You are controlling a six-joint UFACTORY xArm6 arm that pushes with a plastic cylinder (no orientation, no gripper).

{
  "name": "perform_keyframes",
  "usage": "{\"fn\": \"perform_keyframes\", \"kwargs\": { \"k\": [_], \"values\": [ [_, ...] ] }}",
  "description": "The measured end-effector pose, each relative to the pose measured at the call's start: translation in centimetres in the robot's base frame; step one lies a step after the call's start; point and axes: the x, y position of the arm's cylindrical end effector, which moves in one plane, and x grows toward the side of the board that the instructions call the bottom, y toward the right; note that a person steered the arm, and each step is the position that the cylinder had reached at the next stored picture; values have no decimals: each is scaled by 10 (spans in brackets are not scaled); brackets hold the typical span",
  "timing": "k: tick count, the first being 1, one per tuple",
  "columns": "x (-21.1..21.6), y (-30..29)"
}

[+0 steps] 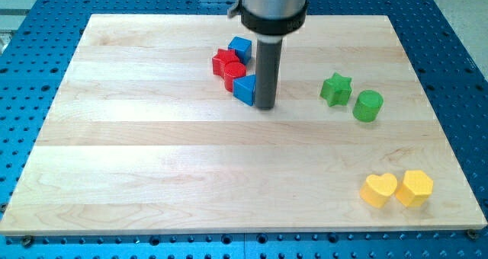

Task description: Move the blue triangle diagonally to the green star

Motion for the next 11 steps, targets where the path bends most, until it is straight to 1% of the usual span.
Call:
{"fn": "perform_keyframes", "kwargs": {
  "k": [1, 2, 3, 4, 5, 6, 7, 8, 10, 11],
  "values": [
    [25, -24],
    [4, -36],
    [-26, -1],
    [-32, 6],
    [-4, -27],
    [-4, -40],
    [-6, -24],
    [-45, -21],
    [-81, -12],
    [-89, -8]
  ]
}}
